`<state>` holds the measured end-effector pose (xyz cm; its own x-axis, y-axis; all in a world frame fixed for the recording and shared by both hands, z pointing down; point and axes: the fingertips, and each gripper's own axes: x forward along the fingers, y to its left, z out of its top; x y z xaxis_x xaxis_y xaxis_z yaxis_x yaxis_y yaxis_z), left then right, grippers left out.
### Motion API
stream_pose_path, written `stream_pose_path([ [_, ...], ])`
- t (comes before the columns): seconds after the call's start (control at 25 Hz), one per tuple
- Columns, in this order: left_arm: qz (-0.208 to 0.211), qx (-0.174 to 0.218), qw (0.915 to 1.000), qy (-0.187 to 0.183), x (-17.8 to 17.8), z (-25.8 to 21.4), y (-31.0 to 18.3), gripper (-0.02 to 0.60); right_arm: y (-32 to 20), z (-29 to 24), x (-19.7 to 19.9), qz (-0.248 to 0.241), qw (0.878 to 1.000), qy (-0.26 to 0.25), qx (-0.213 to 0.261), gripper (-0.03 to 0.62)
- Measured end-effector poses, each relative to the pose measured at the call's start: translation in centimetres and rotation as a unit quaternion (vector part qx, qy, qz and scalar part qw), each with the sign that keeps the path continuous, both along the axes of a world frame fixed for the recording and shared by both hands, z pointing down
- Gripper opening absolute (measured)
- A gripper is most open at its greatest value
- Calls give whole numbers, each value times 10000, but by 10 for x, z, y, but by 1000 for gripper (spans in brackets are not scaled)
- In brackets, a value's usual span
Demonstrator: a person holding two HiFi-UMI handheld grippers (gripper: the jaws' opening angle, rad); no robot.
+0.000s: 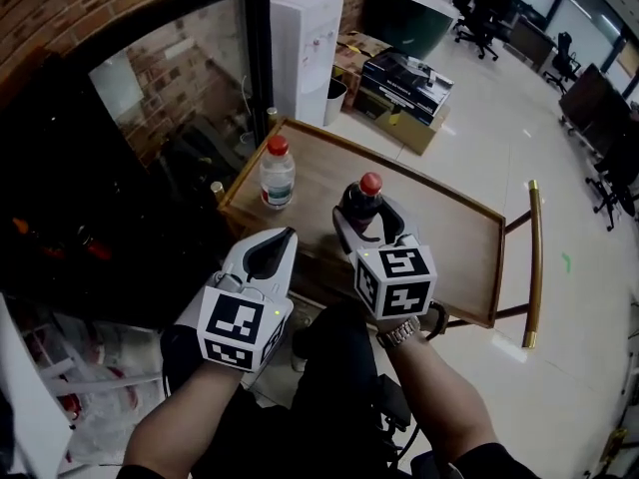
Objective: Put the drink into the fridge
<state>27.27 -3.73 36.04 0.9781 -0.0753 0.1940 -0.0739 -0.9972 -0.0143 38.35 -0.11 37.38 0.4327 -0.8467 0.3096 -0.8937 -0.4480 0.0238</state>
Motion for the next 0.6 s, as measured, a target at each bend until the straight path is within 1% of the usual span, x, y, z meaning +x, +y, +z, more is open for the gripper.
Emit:
stream_pose_path([
  [0.16, -369, 6, 9993, 50, -37, -3, -2, 5, -9, -12, -46, -480, 9988, 40, 124, 296],
  [0.28, -748, 6, 9971, 106, -71, -6, -4, 5, -18, -18, -87, -946, 9953, 73, 171, 296],
  [0.48, -1346, -11, 9908, 148, -137, -7, -7, 5, -31, -23, -163, -1677, 9855, 108, 227, 296],
  [0.6, -1724, 11, 9848, 216, -175, -11, -6, 5, -35, -26, -208, -2136, 9766, 139, 226, 296],
])
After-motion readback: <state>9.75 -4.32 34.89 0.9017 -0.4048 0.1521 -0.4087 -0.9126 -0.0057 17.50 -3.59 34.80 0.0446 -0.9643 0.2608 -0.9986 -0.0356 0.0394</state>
